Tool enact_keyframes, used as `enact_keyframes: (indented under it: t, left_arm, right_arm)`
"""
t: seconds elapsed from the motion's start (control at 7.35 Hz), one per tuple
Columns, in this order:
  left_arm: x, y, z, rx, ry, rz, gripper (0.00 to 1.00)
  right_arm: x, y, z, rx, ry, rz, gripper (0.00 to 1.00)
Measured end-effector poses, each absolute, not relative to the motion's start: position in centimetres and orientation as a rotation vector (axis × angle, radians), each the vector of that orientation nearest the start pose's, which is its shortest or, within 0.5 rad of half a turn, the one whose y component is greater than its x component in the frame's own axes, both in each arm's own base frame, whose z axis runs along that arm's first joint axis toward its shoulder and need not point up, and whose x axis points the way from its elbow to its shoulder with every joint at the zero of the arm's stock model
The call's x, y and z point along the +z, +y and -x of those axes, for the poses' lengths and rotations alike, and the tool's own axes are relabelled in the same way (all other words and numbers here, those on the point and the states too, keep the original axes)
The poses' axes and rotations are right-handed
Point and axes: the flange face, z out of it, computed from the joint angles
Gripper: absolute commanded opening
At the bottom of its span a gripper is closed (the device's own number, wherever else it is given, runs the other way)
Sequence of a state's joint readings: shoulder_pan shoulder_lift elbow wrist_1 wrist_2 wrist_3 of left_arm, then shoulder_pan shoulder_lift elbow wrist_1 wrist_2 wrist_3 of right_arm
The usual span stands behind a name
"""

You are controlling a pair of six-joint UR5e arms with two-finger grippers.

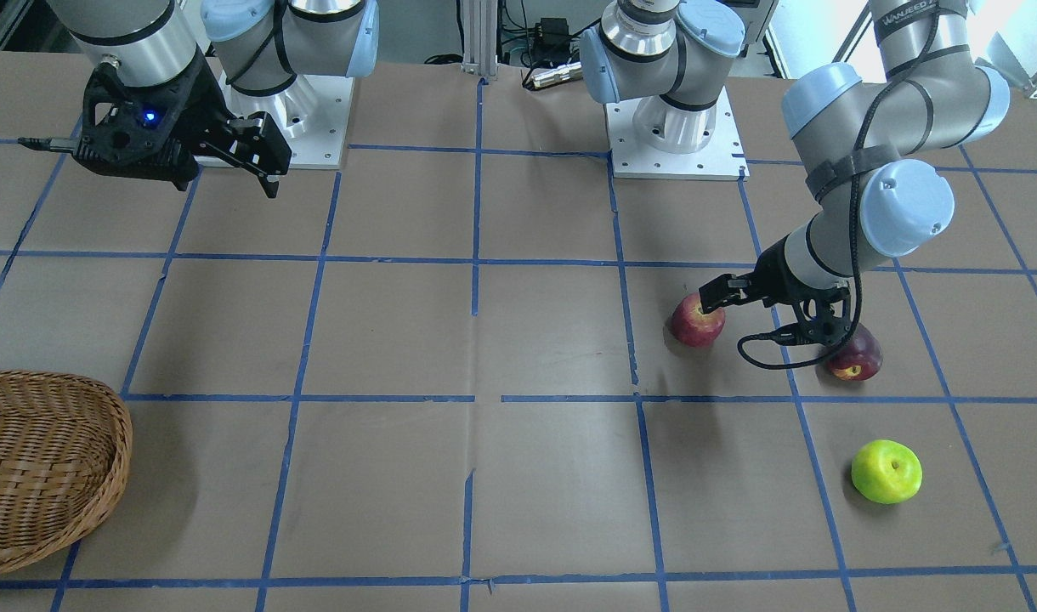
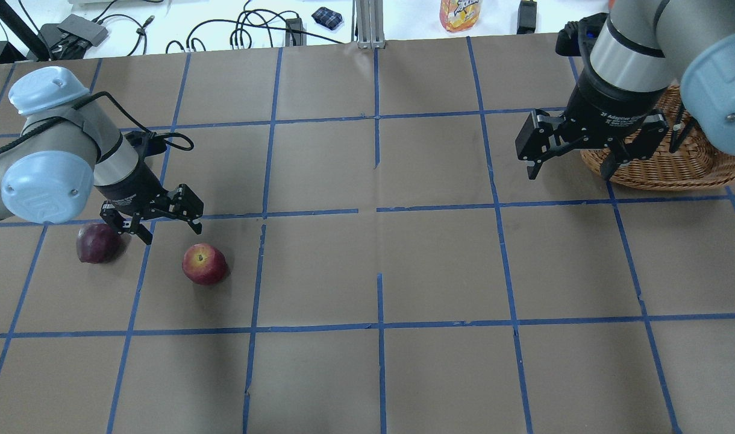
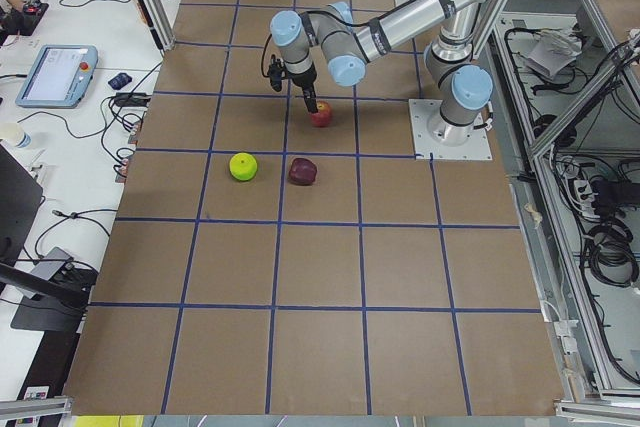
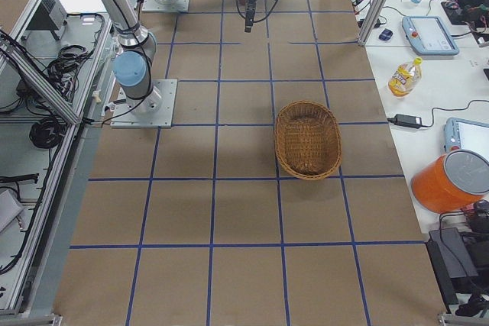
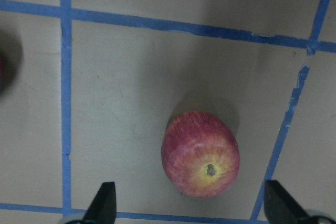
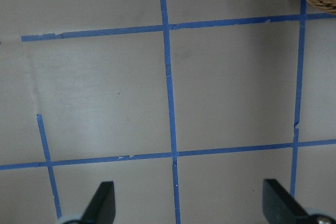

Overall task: Put all apples into basket
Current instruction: 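Reach down and grasp the red apple with the left gripper, then carry the red apple to the table center and release it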

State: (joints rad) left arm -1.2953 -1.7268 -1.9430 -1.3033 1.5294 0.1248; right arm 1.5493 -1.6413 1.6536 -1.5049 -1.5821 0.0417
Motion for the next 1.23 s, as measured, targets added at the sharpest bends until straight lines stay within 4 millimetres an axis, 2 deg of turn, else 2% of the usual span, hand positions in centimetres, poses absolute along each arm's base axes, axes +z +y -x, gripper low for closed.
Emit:
enact_keyframes:
  t: [0.41, 0.68, 0.82, 0.95, 1.09, 1.23]
  left_arm:
    - [21.7, -47.7, 1.0, 0.395, 3.216, 0.263, 1.00]
    - [19.7, -47.0, 1.4, 0.396, 3.222, 0.257, 1.00]
    - [19.2, -46.8, 1.7, 0.390, 3.224, 0.249, 0.94]
    - [18.7, -46.4, 1.8, 0.386, 3.222, 0.244, 0.01]
    - [18.7, -46.3, 1.7, 0.346, 3.214, 0.243, 0.03]
    - [19.7, -46.6, 1.6, 0.269, 3.197, 0.245, 0.00]
  right_arm:
    - [47.4, -45.7, -12.2, 0.126, 3.153, -0.096, 1.00]
    - [47.3, -45.7, -12.2, 0.127, 3.150, -0.096, 1.00]
    - [47.3, -45.8, -12.2, 0.128, 3.150, -0.096, 1.00]
    - [47.3, -45.8, -12.2, 0.126, 3.151, -0.097, 1.00]
    - [47.3, -45.8, -12.2, 0.124, 3.151, -0.097, 1.00]
    - [47.3, -45.8, -12.2, 0.122, 3.149, -0.097, 1.00]
